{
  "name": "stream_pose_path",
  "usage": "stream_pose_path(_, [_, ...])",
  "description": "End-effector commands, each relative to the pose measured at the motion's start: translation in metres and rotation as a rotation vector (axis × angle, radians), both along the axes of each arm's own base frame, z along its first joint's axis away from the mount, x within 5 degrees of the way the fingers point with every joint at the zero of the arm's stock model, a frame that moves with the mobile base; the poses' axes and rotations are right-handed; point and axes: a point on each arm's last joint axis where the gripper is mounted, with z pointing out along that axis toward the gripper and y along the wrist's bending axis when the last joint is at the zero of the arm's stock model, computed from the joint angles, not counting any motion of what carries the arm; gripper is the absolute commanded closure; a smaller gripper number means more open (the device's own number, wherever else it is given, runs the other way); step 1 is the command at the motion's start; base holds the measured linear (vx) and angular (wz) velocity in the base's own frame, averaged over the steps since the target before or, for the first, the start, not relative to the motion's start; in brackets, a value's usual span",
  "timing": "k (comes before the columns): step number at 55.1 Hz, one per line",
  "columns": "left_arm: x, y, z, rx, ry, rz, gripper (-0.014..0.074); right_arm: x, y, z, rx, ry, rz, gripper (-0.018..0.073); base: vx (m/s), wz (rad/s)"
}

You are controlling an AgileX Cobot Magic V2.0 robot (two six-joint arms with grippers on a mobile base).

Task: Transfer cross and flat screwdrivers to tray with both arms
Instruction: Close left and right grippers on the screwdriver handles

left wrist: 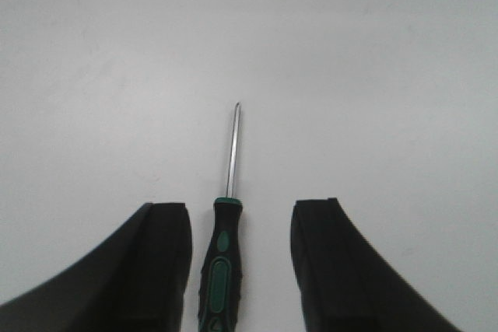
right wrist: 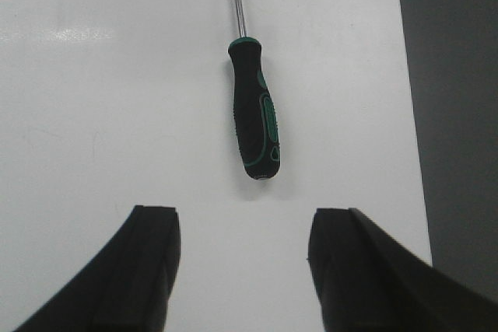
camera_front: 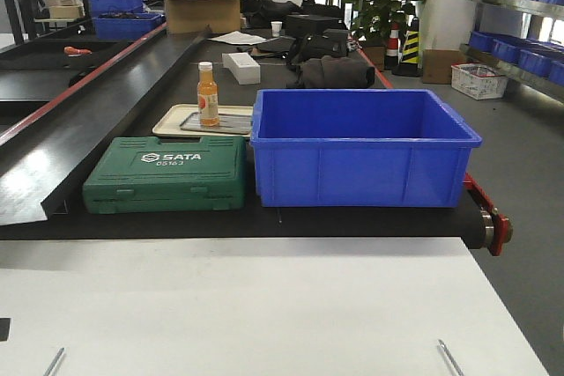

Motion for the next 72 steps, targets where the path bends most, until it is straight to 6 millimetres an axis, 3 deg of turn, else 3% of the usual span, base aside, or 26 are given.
stream_pose_path(1, [0.027,0.005,0.015,0.05,-0.004,-0.046,0.0156,0.013,-0.001,0.015,-0.002,-0.081,-0.004,0.0099,0.0,0.0])
stream_pose_path(10, [0.062,0.007,-0.004,0.09,0.141,-0.123,0.0156,0.018,-0.001,0.011,-0.003,-0.064,-0.004,0.0099,0.0,0.0])
stream_pose_path(20, [0.095,0.009,-0.052,0.09,0.279,-0.159,0.0156,0.02,-0.001,0.009,-0.006,-0.059,-0.001,0.0099,0.0,0.0])
stream_pose_path(41, [0.116,0.011,-0.122,0.073,0.458,-0.193,0.0156,0.021,-0.001,0.008,-0.008,-0.061,0.0,0.0099,0.0,0.0])
stream_pose_path(51, [0.117,0.01,-0.137,0.059,0.523,-0.197,0.0156,0.022,-0.001,0.009,-0.008,-0.069,0.0,0.0099,0.0,0.0])
stream_pose_path(66, [0.116,0.01,-0.138,0.067,0.531,-0.215,0.0156,0.024,-0.001,0.009,-0.008,-0.087,0.001,0.0099,0.0,0.0])
stream_pose_path(72, [0.116,0.01,-0.138,0.069,0.533,-0.221,0.0156,0.037,-0.002,0.009,-0.016,-0.044,0.004,0.0099,0.0,0.0])
